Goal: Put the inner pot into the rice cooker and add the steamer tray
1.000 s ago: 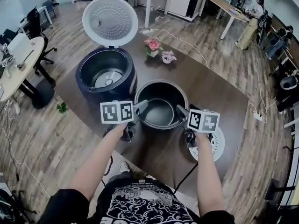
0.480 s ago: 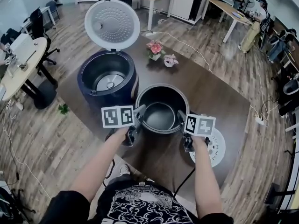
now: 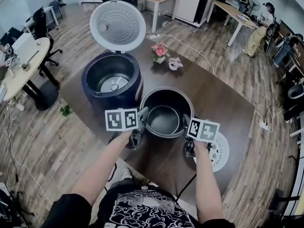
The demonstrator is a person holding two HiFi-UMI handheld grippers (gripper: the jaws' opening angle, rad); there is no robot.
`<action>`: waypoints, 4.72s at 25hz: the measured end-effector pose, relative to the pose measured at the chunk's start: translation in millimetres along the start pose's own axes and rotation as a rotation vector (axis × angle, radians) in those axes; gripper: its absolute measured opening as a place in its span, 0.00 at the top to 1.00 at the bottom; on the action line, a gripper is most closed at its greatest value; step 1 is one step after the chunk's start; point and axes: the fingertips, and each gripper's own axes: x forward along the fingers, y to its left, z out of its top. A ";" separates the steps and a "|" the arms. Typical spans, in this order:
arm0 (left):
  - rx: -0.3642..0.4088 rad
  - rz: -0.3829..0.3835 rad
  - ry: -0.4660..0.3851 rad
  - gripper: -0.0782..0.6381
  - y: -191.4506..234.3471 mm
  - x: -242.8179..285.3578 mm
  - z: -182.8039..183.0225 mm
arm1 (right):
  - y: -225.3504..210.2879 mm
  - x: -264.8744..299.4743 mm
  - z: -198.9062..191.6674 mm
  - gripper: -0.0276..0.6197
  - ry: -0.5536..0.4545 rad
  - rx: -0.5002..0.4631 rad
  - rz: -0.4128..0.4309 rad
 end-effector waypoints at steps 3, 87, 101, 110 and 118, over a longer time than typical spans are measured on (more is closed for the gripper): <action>-0.001 -0.014 -0.019 0.74 -3.6 -4.0 1.8 | 0.6 -7.1 5.5 0.77 -0.035 0.007 -0.007; 0.081 0.016 -0.444 0.76 116.2 -193.9 235.4 | 282.0 9.2 192.4 0.77 -0.441 -0.169 0.282; 0.079 0.003 -0.343 0.76 155.5 -168.5 233.7 | 283.6 50.9 166.5 0.78 -0.362 -0.066 0.229; 0.088 0.008 -0.278 0.76 169.3 -153.6 227.4 | 278.9 69.9 152.9 0.77 -0.303 -0.031 0.198; 0.130 0.037 -0.222 0.76 180.4 -139.3 212.1 | 271.4 82.8 136.6 0.77 -0.258 -0.029 0.165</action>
